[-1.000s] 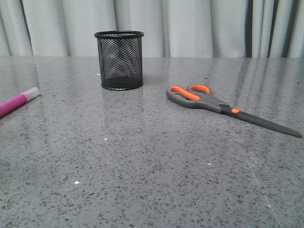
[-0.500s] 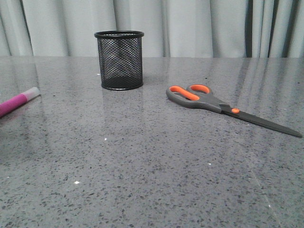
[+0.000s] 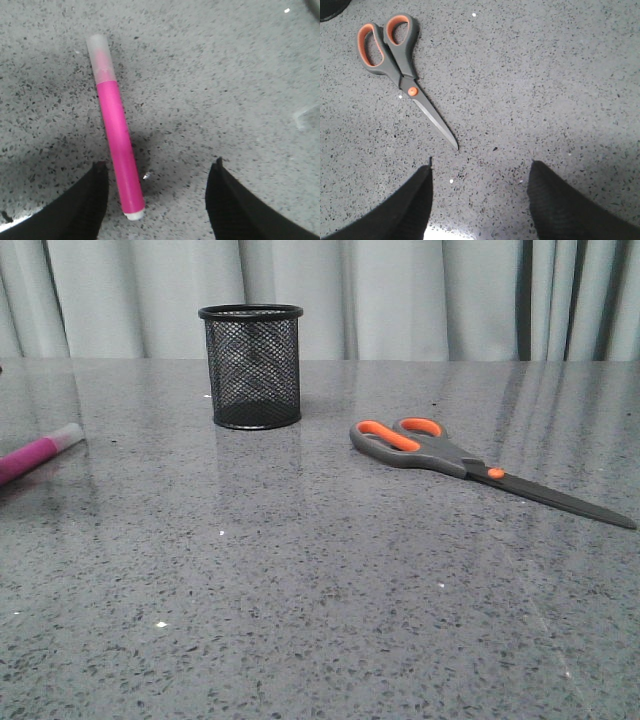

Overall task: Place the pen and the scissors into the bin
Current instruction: 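Lower the left gripper onto the pink highlighter and close on it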

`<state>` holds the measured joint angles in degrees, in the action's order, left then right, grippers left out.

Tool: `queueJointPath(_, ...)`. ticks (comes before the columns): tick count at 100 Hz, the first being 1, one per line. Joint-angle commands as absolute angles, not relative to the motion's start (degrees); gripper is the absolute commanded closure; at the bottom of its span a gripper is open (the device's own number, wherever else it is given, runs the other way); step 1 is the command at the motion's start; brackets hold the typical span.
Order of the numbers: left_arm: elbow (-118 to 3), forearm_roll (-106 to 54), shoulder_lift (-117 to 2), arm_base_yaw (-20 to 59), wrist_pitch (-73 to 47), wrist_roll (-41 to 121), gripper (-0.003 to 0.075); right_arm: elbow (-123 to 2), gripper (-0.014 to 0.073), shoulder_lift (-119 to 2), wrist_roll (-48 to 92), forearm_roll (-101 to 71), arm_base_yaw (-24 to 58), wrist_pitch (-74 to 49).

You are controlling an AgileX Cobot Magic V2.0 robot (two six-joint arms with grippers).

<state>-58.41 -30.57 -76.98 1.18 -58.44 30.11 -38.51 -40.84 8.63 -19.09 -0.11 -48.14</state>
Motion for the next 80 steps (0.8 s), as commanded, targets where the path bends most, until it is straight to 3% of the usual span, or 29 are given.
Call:
queueJointPath(1, -61.1, -30.85, -78.01, 2.56, -58.02, 29.87, 0.0322, -40.38, 0.0214, -41.06, 9.29, -19.31, -0.19, -44.38)
queueJointPath(33, -65.06, -20.14, -83.65, 6.78, -57.53, 23.46, 0.0322, -40.38, 0.0214, -41.06, 9.29, -19.31, -0.19, -44.38)
queueJointPath(80, -65.06, -20.83, -83.65, 6.78, -52.23, 23.34, 0.0322, -40.38, 0.0214, -41.06, 9.29, -19.31, -0.19, -44.09)
